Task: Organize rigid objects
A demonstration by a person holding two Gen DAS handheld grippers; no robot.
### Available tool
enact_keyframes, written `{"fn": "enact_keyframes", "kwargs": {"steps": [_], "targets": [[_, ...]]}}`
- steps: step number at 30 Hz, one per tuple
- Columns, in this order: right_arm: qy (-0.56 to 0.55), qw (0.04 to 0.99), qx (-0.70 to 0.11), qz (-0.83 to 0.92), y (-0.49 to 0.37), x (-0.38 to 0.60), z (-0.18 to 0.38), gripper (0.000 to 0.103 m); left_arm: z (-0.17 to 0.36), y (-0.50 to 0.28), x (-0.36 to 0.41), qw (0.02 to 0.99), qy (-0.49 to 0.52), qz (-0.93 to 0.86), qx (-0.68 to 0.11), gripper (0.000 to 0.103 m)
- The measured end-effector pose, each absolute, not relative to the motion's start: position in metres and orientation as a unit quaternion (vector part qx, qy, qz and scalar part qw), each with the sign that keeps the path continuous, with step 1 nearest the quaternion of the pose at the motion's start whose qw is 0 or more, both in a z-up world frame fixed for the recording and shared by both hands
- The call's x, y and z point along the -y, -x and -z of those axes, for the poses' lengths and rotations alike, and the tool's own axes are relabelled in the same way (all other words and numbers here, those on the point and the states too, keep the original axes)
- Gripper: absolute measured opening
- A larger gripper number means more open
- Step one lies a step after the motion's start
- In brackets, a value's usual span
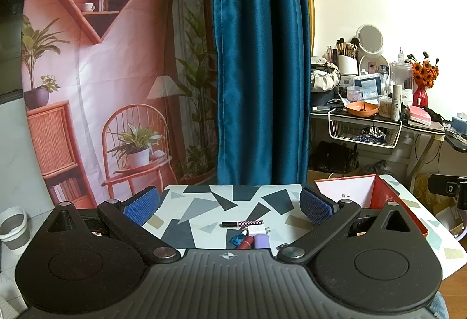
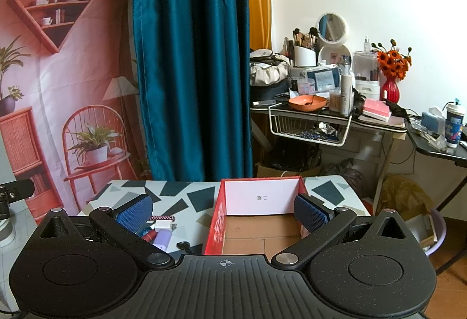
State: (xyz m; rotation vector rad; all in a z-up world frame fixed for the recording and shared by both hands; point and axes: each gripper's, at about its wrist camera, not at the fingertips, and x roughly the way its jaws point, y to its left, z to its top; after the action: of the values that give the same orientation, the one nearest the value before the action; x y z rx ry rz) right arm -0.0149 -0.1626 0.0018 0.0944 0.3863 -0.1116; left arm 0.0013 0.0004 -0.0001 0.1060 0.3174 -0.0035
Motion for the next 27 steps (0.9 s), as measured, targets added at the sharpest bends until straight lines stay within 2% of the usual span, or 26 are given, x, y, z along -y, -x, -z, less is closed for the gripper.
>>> {"fn": "enact_keyframes", "kwargs": {"steps": [27], "targets": [[-0.047, 0.979, -0.193, 0.056, 0.0146, 0.1642, 0.0007, 0.103, 0.0008, -0.0009, -0.0008, 0.986, -0.053, 0.002, -0.16, 0.103]]}}
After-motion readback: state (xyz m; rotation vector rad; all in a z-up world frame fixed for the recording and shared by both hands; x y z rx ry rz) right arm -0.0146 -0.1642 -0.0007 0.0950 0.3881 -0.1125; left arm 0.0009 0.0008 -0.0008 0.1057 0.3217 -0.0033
